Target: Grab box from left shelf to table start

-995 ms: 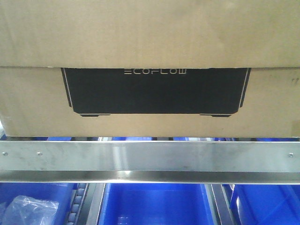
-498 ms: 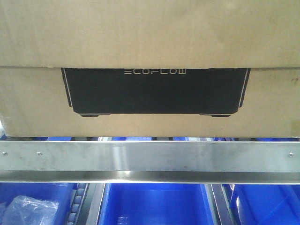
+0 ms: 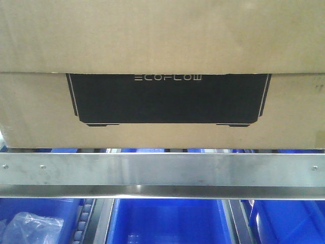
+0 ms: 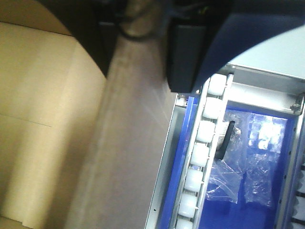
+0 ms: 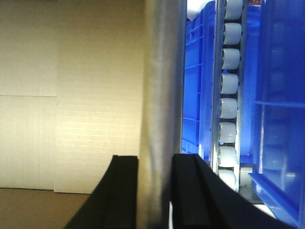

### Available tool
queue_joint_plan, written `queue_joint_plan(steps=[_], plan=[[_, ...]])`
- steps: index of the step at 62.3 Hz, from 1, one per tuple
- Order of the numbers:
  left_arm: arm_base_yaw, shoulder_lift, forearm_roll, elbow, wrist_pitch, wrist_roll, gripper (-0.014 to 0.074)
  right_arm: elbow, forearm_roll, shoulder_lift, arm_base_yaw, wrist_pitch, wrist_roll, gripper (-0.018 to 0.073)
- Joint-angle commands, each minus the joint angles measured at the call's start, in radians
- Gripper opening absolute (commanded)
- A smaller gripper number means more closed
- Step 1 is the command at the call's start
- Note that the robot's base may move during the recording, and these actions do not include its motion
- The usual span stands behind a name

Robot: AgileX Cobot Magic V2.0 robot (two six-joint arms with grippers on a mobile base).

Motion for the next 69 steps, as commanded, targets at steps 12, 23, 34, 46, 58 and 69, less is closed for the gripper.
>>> queue_joint_plan(steps=[12,23,34,46,58,69], plan=[[0.003,-0.03,-0.007,-0.029,-0.041,-0.062,-0.0017,-0.037,0.011,-0.038,-0.003,-0.053,0.002,0.0054],[0.003,-0.03,0.006,-0.029,-0.013,-0.05,-0.0017,-0.037,0.011,-0.038,-0.003,-0.053,0.002,0.0054],[0.003,-0.03,0.008,-0.029,-0.024,0.048,-0.0017,-0.037,0.011,-0.038,-0.003,-0.053,0.002,0.0054],[0.001,-0.03,0.004,-0.029,-0.029,0.136,-0.0017,-0.037,0.011,-0.038,-0.003,-0.053,0.002,0.0054],[0.001,-0.03,0.004,-0.029,-0.029,0.136,-0.0017,-0.037,0.011,-0.038,-0.003,-0.053,0.002,0.0054],[0.001,-0.03,0.004,-0.029,-0.031,0.136,-0.0017,-0.037,0.011,-0.038,-0.003,-0.056,0.002,0.0054]])
